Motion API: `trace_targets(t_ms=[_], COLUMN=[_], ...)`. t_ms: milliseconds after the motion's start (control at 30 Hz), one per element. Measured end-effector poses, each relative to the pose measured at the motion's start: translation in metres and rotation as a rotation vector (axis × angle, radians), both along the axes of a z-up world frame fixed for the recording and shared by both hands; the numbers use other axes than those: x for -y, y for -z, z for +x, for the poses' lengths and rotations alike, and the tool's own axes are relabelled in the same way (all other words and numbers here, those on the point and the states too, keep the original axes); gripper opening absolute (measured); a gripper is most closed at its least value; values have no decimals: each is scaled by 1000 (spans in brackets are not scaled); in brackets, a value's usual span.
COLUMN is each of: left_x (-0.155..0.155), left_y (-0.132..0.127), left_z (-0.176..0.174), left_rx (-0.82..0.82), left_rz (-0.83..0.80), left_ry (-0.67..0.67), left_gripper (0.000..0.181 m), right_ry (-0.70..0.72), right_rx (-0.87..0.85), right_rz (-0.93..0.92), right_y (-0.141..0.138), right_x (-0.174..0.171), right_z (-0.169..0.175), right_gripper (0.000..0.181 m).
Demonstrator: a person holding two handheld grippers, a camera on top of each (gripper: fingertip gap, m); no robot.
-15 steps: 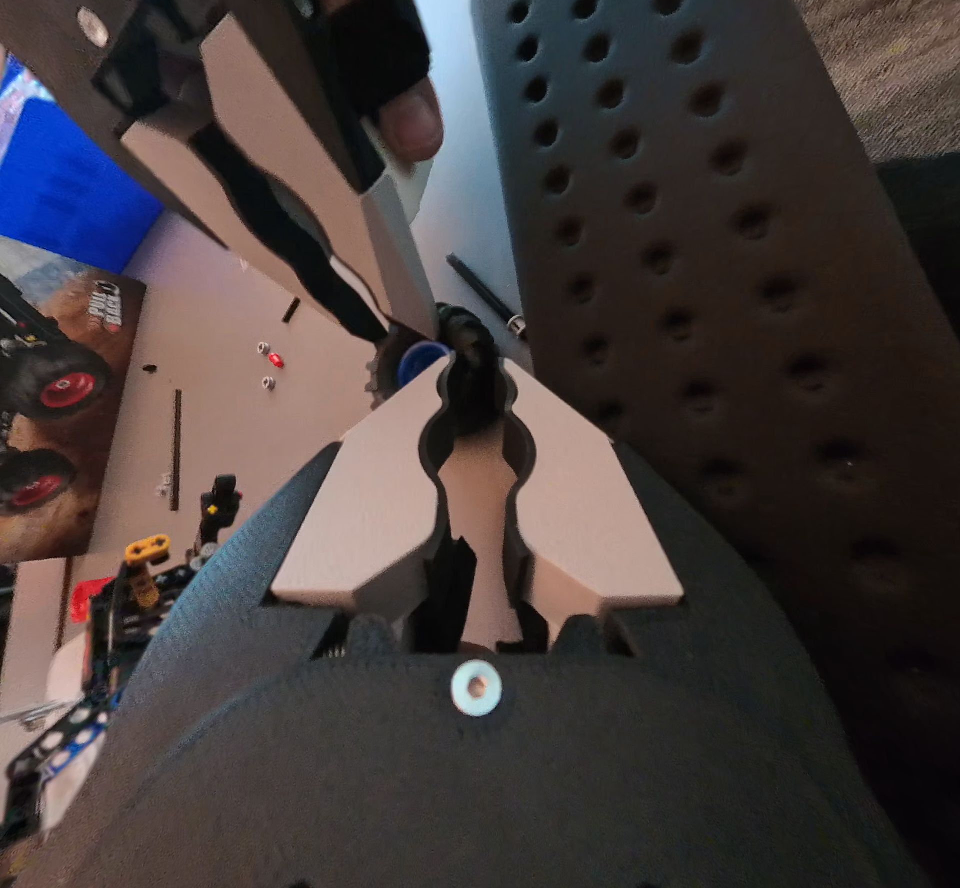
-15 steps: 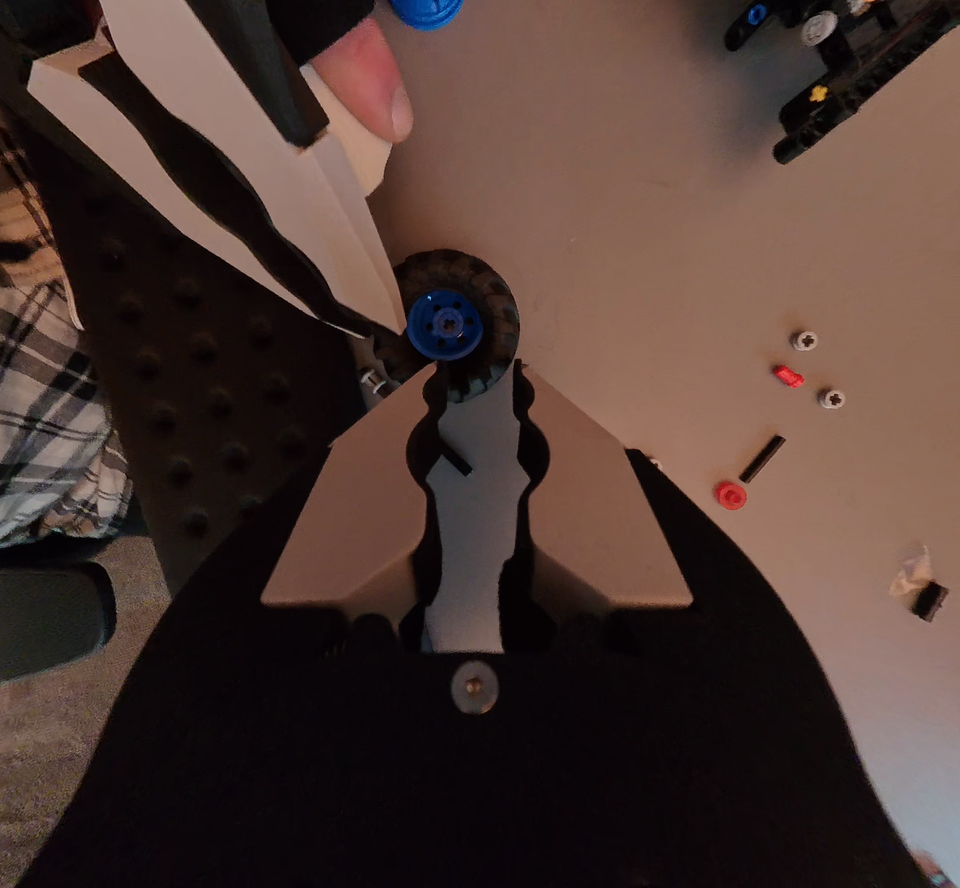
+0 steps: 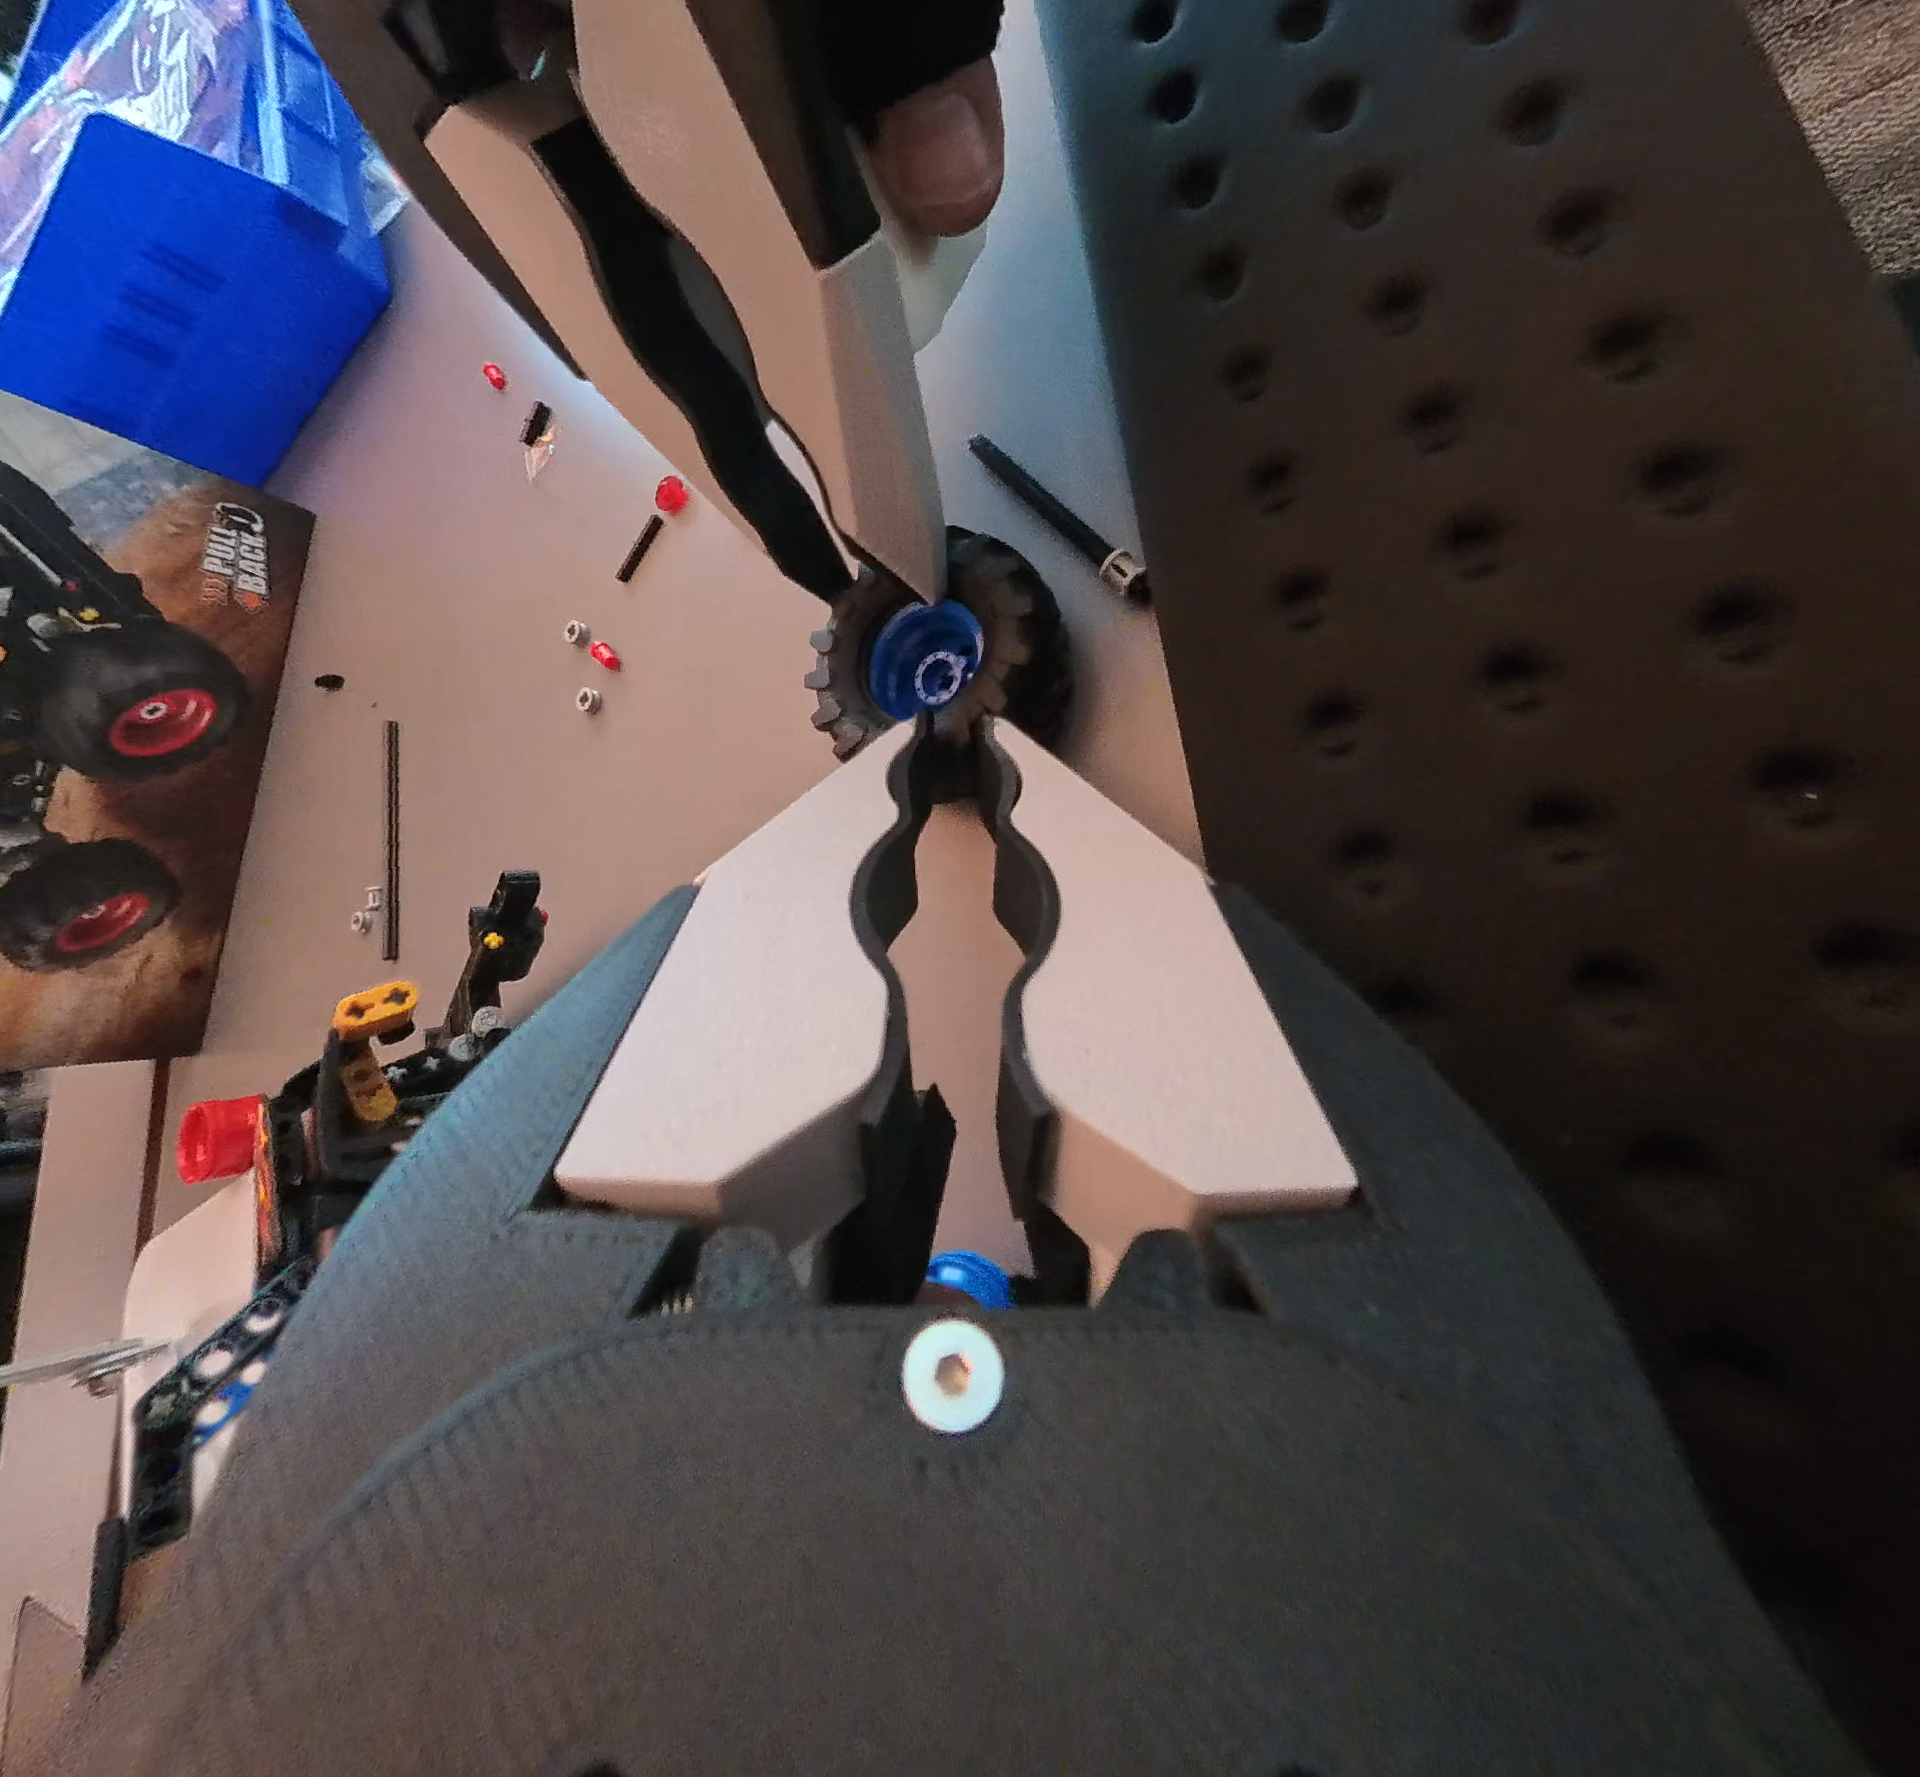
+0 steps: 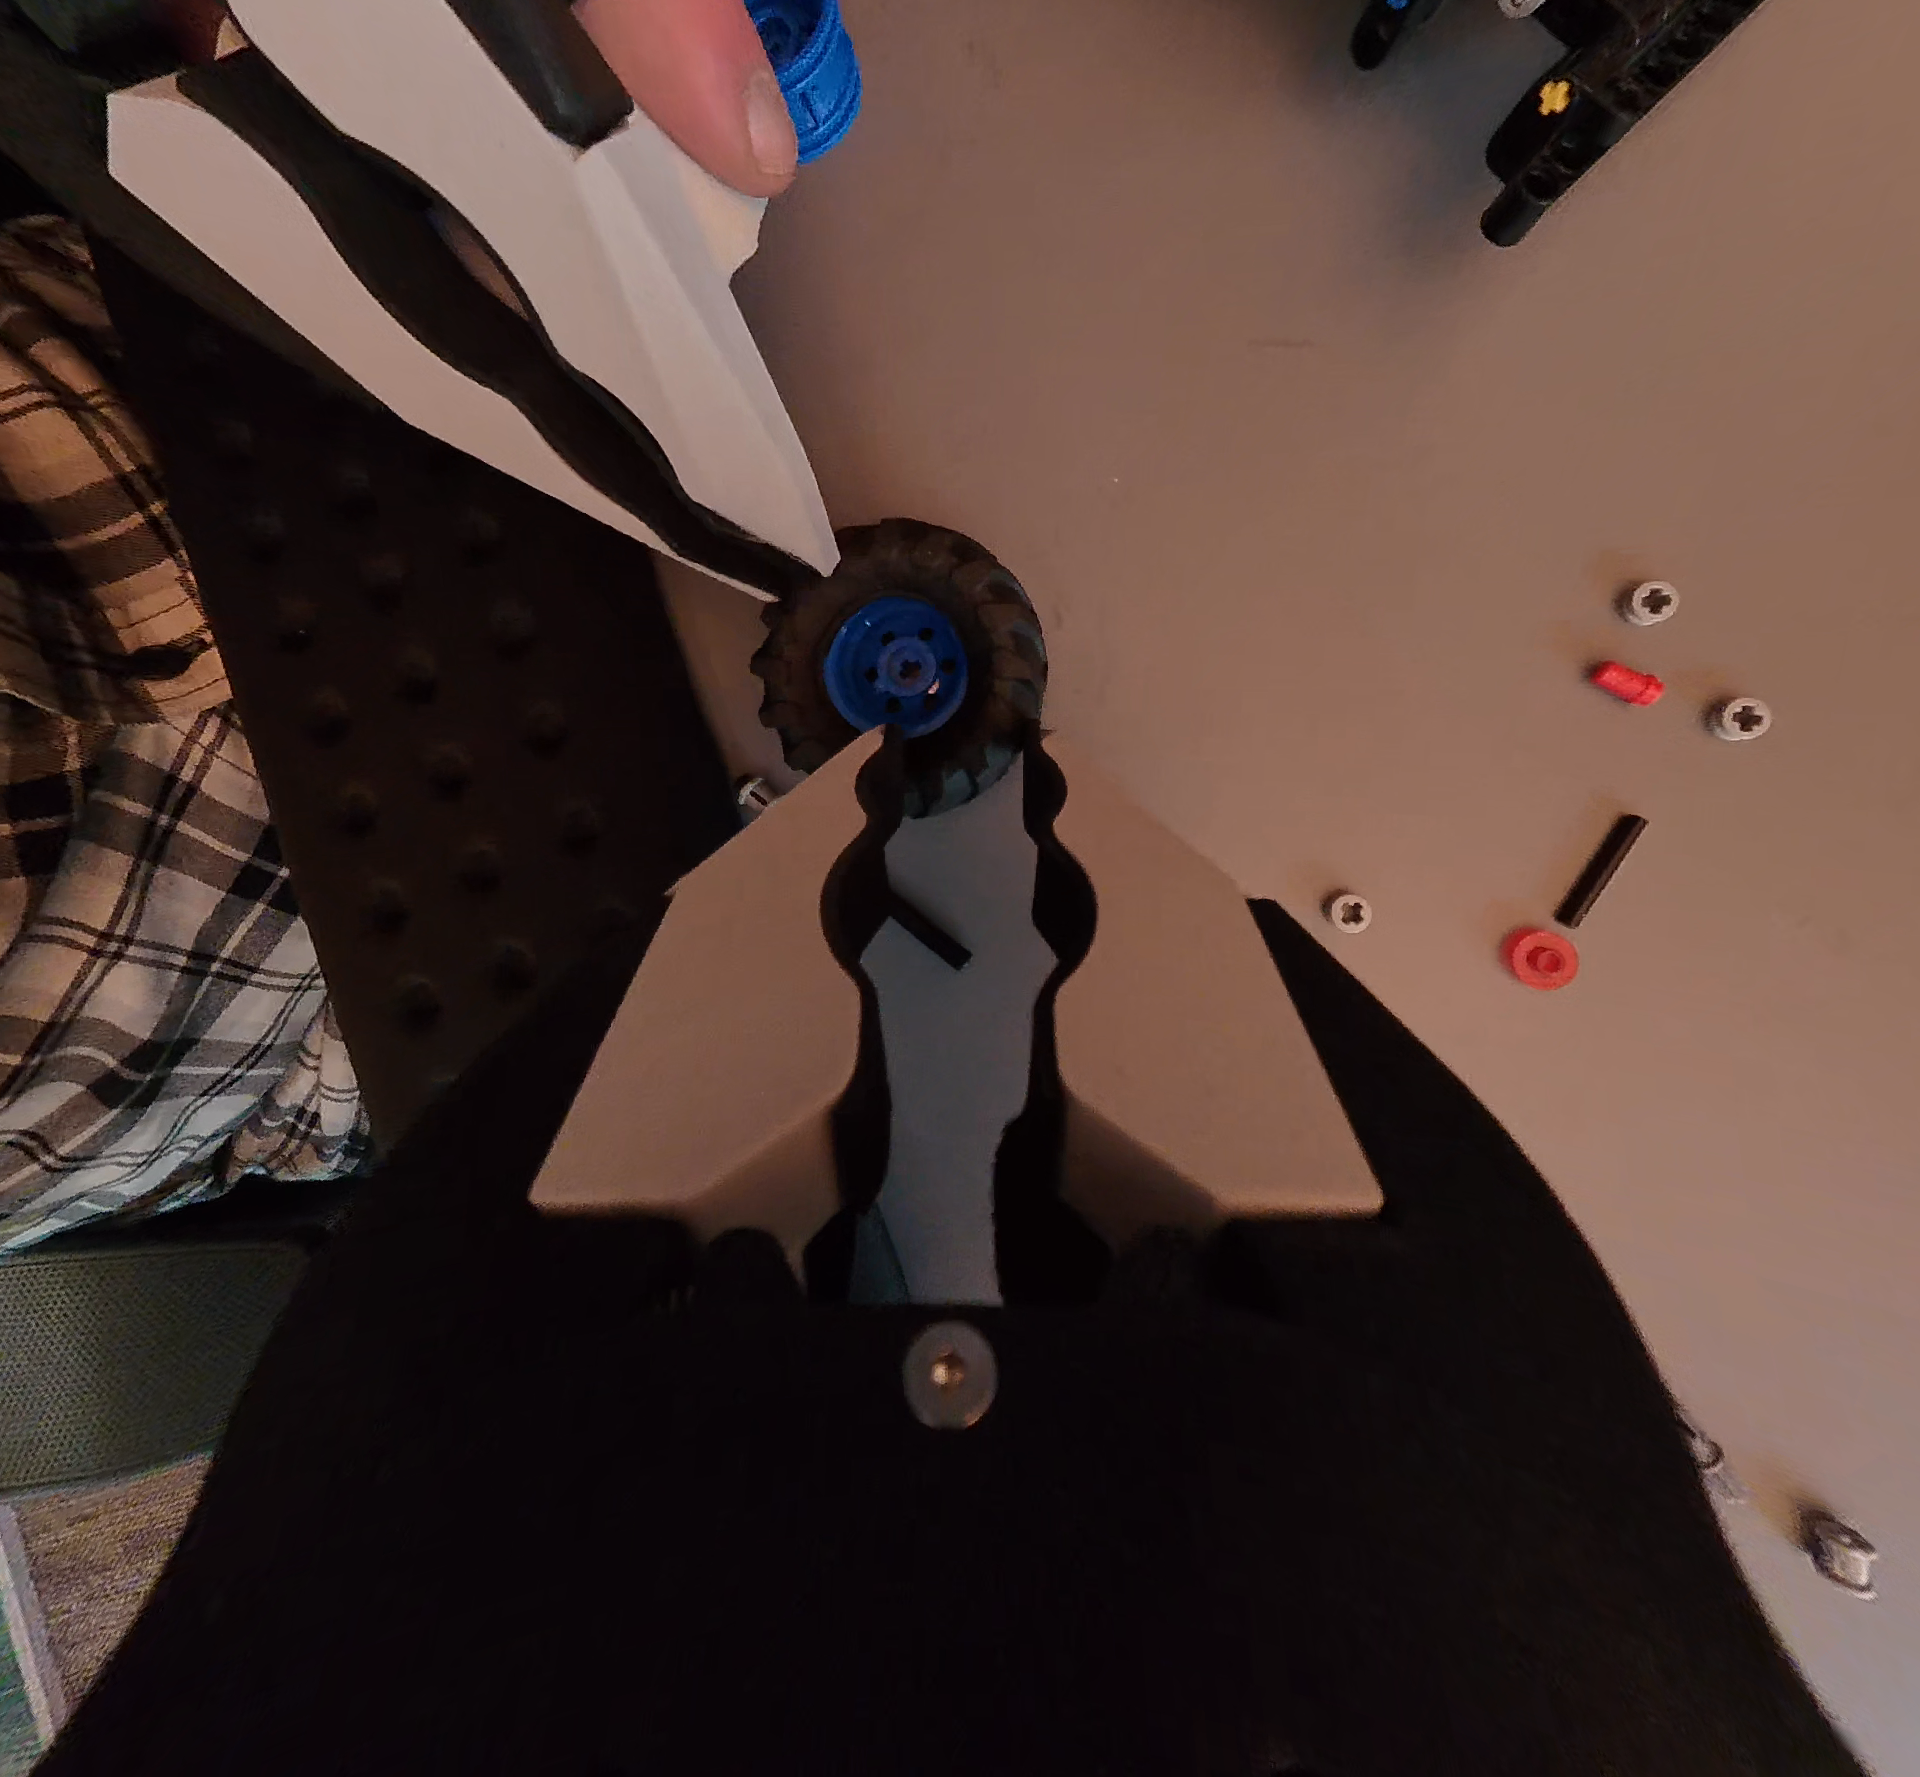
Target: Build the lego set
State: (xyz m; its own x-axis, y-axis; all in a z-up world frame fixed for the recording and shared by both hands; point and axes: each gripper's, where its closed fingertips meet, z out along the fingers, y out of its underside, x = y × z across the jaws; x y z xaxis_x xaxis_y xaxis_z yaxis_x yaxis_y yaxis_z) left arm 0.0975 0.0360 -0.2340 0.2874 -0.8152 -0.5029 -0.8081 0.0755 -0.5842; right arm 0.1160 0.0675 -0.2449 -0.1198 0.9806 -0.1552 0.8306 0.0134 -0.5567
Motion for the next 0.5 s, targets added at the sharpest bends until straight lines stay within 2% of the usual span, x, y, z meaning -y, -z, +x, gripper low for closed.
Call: trace_targets(t_ms=[200,500], left_x=[-1,-4], left_y=[3,6], left_z=[-2,-7], left_rx=[-6,101], left_rz=[-42,-165], left_ry=[-8,-33], left_gripper=[7,6], right_ry=[0,20], right_rx=[25,12], right_rz=[2,-51], right_y=[0,2], right_x=[0,-3], right_z=[-2,-3], right_gripper=[21,22])
